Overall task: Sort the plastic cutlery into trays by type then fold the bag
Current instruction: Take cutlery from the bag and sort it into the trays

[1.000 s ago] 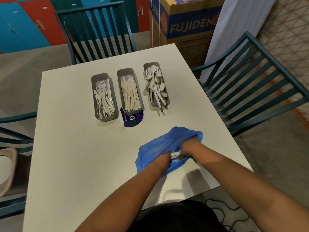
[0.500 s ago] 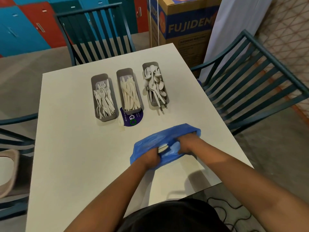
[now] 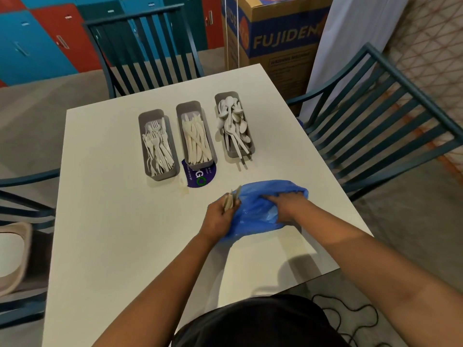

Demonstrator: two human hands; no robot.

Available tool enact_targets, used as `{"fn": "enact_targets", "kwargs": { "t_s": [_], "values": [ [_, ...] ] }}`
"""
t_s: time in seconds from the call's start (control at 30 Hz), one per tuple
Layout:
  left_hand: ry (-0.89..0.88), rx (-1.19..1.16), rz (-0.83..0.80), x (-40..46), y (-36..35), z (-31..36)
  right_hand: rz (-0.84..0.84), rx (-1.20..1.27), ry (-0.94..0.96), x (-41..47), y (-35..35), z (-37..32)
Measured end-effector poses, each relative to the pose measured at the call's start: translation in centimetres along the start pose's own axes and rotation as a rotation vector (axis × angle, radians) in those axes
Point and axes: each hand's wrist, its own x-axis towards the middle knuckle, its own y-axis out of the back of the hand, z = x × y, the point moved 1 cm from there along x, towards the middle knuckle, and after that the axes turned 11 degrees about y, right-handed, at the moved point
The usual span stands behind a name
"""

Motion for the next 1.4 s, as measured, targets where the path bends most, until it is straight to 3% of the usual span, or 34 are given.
{"fn": "enact_targets", "kwargs": {
  "t_s": [0.07,0.2,0.37,0.47,0.57,0.7,0.83,1.03,1.13,1.27,1.4],
  "values": [
    [0.096,-0.135,0.061,0.3,0.4,0.8,0.014,-0.022,-0.017,-0.2,0.1,0.0],
    [0.096,-0.329,0.101,0.8,1.4,2.3,0.033,-0.099,-0.063,-0.5,1.5,-1.7],
    [0.118,-0.376,0.089,1.2,1.4,3.4,0.266,0.004,0.189,-0.4,2.4,-4.6],
    [0.131,-0.438,0.103,1.2,1.5,3.6,0.094,0.018,0.344,-0.2,0.6,-5.2],
    [0.17,-0.579,0.151,1.4,2.2,3.8,-0.054,0.025,0.329,-0.1,-2.2,-4.6],
    [0.234,-0.864,0.183,2.0,3.5,5.1,-0.065,0.002,0.311,-0.5,-2.9,-4.4],
    [0.391,-1.082,0.068,2.7,4.2,6.2,-0.052,0.008,0.205,-0.1,-1.6,-5.3],
    [0.473,-1.232,-0.063,3.0,4.2,6.0,0.334,0.359,0.069,-1.1,5.1,-6.6],
    [0.437,-1.331,-0.069,3.2,4.5,5.9,0.578,0.727,0.101,-1.7,7.2,-6.7],
    [0.408,-1.31,-0.064,3.6,5.2,6.2,0.538,1.26,0.184,-1.6,8.5,-7.4],
    [0.383,-1.217,-0.057,3.4,5.3,6.8,0.517,1.08,0.224,-0.9,8.7,-8.1]
  ]
}}
